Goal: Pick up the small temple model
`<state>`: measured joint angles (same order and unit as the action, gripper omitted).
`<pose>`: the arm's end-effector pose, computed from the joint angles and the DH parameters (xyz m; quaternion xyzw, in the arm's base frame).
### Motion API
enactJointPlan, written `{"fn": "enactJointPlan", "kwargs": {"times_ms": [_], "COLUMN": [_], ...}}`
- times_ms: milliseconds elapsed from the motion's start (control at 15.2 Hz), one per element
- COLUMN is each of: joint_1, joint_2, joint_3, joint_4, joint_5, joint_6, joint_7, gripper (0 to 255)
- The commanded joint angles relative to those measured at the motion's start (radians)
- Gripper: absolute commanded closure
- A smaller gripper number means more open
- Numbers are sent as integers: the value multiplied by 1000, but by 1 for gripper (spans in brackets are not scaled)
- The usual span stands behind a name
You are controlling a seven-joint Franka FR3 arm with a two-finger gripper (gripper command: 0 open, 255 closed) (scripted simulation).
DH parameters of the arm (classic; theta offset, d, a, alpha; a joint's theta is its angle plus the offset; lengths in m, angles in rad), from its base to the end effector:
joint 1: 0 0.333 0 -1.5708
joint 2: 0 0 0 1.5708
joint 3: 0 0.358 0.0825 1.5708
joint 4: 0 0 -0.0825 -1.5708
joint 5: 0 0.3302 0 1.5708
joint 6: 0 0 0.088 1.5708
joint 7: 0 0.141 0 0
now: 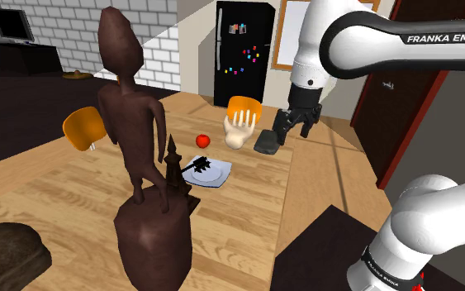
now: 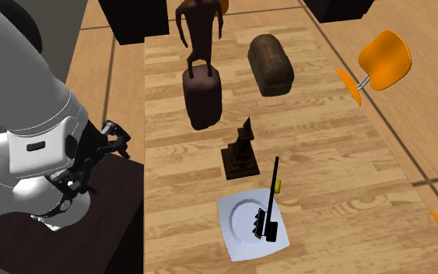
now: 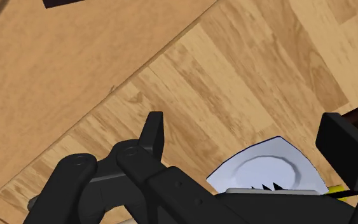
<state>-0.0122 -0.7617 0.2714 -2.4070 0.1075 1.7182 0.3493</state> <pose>0.2357 0.1024 0.5620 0.9952 -0.0851 0.0371 0.0309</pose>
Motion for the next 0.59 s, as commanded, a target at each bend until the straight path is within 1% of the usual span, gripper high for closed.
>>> {"fn": "enactJointPlan", "kwargs": {"times_ms": [0,264,528], "joint_1": [-9,-42,-97], "joint_2": [42,140,266], "joint_3": [64,193,328], "joint_4": [21,84,176], "joint_5": [16,22,-13], "joint_6": [39,103,156], "joint_7": [94,277,470], "gripper": [0,0,0]}}
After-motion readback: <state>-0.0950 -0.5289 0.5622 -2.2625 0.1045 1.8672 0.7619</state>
